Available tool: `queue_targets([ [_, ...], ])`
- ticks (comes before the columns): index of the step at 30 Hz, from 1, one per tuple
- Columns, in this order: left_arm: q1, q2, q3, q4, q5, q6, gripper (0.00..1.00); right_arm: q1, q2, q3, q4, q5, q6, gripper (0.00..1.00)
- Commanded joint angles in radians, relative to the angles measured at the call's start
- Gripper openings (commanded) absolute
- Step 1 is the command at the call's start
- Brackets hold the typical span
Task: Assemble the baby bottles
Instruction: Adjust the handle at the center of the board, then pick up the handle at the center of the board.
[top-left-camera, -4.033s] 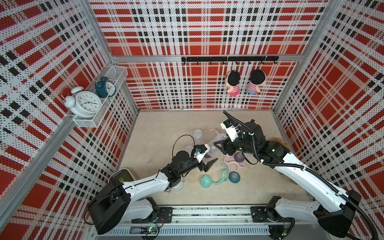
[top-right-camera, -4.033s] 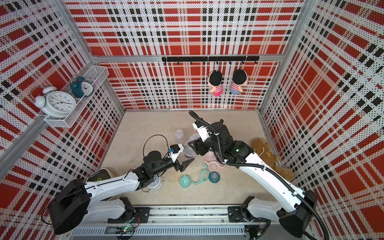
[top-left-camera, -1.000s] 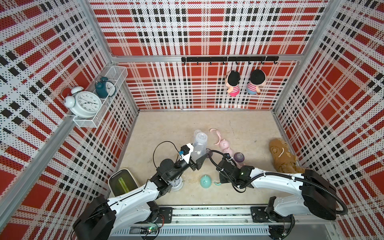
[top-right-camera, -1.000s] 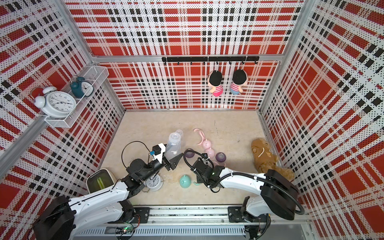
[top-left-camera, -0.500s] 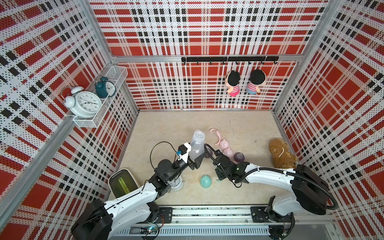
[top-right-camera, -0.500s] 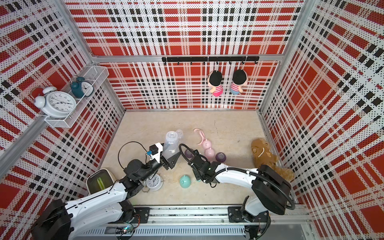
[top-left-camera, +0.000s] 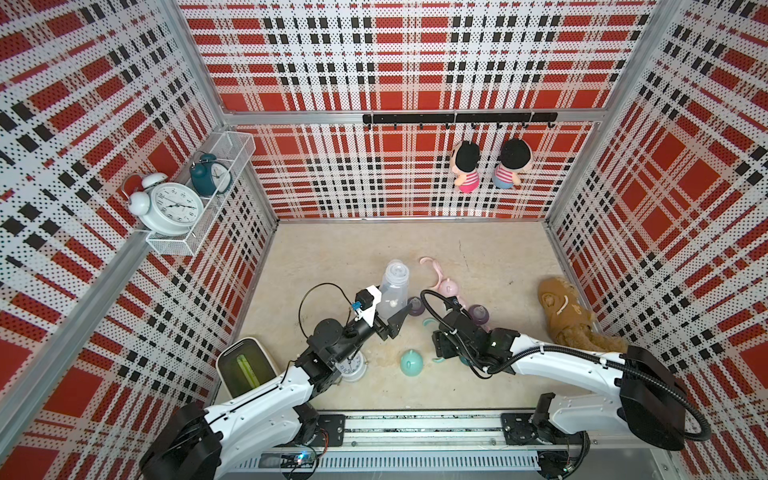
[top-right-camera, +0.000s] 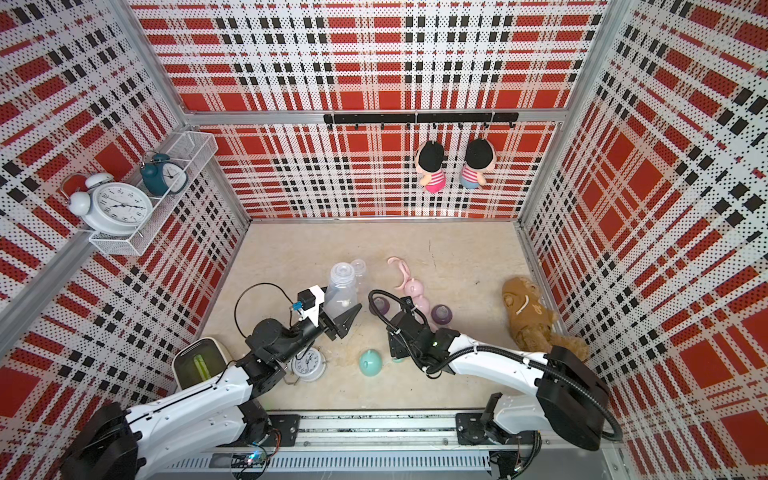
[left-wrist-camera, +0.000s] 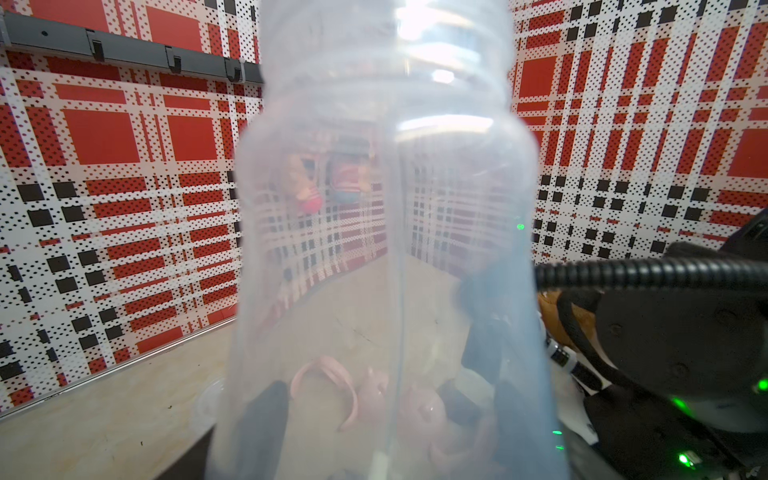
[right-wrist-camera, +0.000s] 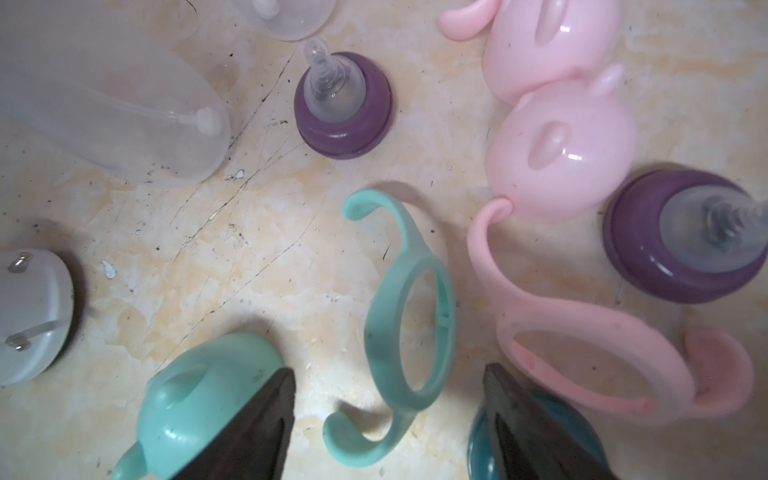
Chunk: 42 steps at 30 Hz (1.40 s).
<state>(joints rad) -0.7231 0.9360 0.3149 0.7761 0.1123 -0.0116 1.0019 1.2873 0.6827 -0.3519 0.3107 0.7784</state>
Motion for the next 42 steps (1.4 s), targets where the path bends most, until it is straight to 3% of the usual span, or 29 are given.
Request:
queue_targets([
  [1, 0.008, -0.002, 0.017, 0.012, 0.023, -0.004, 0.00, 0.031, -0.011, -0.007, -0.007, 0.014, 0.198, 0.68],
  [11, 0.008, 0.012, 0.024, 0.012, 0.030, -0.007, 0.00, 0.065, 0.062, -0.009, -0.060, 0.070, 0.426, 0.52],
  [20, 0.008, 0.019, 0.029, 0.012, 0.029, -0.005, 0.00, 0.065, 0.119, -0.033, -0.017, 0.063, 0.483, 0.44],
  [26, 0.008, 0.028, 0.034, 0.012, 0.032, -0.004, 0.00, 0.065, 0.159, -0.042, 0.007, 0.048, 0.490, 0.39],
  [32, 0.008, 0.038, 0.041, 0.012, 0.038, -0.002, 0.00, 0.064, 0.172, -0.037, -0.012, 0.067, 0.483, 0.26],
  [37, 0.008, 0.048, 0.046, 0.012, 0.046, -0.008, 0.00, 0.062, 0.168, -0.021, -0.066, 0.119, 0.461, 0.05],
  [42, 0.008, 0.061, 0.051, 0.012, 0.057, -0.011, 0.00, 0.040, 0.149, 0.009, -0.157, 0.186, 0.413, 0.00],
])
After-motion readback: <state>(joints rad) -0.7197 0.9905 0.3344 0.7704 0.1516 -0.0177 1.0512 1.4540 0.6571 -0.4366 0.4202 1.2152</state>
